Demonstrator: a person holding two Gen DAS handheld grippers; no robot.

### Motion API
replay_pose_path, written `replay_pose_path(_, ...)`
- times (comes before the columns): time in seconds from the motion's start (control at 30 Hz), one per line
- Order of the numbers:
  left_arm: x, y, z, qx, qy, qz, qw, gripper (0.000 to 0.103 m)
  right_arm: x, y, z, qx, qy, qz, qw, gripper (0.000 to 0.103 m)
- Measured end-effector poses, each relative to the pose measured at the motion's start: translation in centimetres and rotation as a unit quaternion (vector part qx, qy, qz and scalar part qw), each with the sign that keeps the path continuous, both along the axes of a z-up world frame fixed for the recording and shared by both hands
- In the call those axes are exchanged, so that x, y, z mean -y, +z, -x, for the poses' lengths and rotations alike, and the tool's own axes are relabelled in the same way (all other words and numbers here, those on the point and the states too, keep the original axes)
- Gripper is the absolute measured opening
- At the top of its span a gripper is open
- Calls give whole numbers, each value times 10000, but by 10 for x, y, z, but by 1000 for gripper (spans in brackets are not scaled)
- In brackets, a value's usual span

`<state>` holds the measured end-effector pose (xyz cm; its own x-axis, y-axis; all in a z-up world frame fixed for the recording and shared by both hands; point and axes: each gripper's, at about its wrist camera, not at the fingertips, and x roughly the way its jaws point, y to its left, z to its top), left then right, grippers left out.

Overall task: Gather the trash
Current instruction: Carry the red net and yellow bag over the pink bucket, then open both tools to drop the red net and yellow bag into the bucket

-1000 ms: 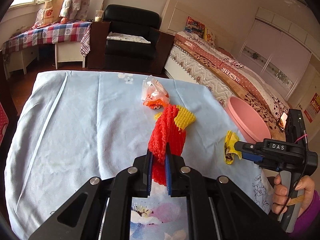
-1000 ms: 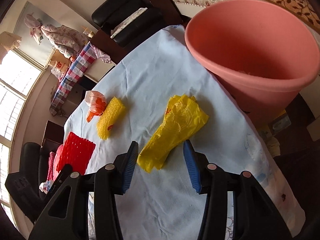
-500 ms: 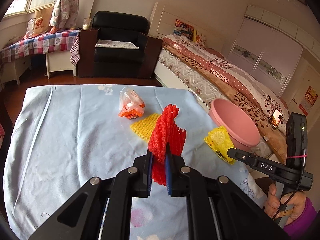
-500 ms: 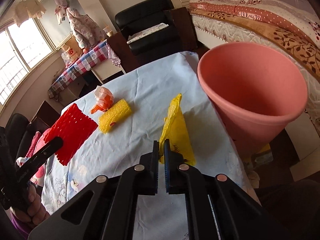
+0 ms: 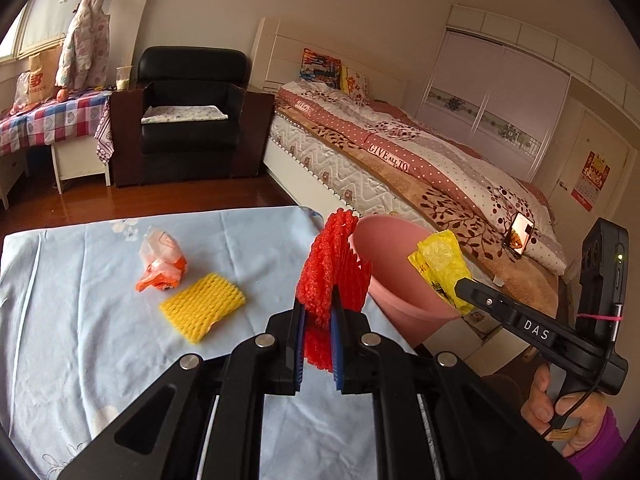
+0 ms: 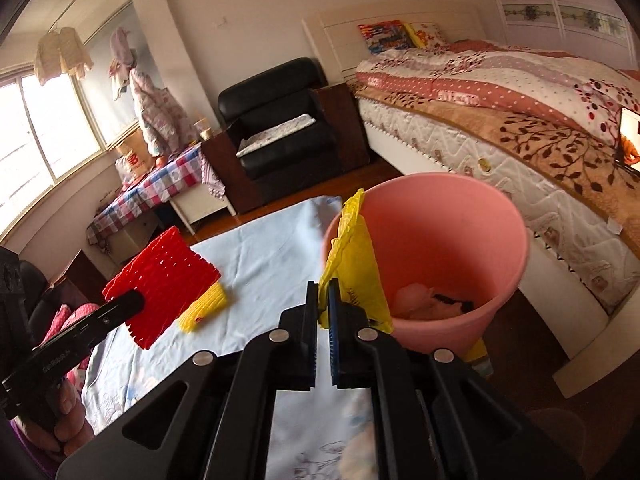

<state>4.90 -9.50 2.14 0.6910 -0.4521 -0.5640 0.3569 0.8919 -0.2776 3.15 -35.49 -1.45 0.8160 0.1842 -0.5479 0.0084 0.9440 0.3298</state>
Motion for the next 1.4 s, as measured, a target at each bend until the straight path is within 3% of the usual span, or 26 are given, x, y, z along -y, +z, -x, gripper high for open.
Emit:
replay_pose_path(0.57,121,-8,-45,-129,-496,-478,9975,10,73,-14,-24,-21,-525,-107,9986,5)
replay_pose_path(1.07,179,-43,-70,-470,-710,-820,9930,11,96,-39,-38,-219,-573,-273,9977,5)
replay_pose_path(1.13,181,-43,-70,-399,-690,-813,9935,16,96,-40,-39,-225,-584,-268,9977,5)
replay_pose_path(1.2,182,-42,-69,-296,-640,-837,9940,42,96,-40,-40,-228,-609,-264,9975,5)
replay_pose_path(1.4,178,-40,-71,-297,-609,-716,9951,51,99,-42,-42,-225,-654,-270,9972,5)
